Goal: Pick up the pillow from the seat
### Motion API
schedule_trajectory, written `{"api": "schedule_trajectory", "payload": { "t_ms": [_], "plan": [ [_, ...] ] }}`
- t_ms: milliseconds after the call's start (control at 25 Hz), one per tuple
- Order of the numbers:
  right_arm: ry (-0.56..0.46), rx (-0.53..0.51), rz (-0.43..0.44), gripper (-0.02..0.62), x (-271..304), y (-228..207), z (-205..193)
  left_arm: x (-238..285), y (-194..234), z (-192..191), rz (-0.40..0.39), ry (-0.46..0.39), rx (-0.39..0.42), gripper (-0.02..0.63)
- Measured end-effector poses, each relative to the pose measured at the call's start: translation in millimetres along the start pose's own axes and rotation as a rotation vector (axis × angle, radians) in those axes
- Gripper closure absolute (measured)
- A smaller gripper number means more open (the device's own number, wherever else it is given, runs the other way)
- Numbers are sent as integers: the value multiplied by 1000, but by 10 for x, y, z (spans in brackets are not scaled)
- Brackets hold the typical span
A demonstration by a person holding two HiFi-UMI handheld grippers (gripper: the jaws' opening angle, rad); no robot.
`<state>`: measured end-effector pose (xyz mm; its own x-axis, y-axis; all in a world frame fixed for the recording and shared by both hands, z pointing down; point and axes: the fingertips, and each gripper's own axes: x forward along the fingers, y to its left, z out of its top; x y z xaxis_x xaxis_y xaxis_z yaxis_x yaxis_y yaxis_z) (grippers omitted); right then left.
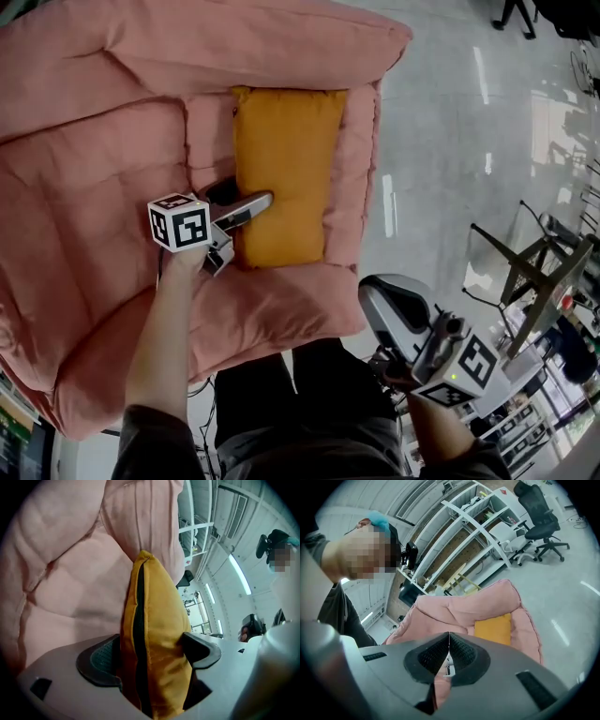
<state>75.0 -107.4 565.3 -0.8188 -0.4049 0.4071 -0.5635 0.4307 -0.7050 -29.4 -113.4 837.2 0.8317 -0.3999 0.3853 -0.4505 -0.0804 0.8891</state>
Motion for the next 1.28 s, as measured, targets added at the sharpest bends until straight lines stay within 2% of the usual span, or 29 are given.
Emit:
{"api": "schedule_trajectory", "payload": {
  "t_ms": [160,400,600,920,1280],
  "plan": [
    [12,1,1,580,31,-16,-39,97,-4,-36,-33,-6,-37,198],
    [36,-21,-1,580,-171,-94,-97,170,-137,-115,-21,-6,7,330],
    [25,-52,13,580,-237,86,19,42,-413,-44,-32,-20,29,376],
    [-33,-127,36,580,-426,448,343,-242,-1157,304,-78,-57,151,380],
    [-127,-225,70,581,-841,1276,835,-1009,-2349,851,-79,-177,327,380]
  ]
}}
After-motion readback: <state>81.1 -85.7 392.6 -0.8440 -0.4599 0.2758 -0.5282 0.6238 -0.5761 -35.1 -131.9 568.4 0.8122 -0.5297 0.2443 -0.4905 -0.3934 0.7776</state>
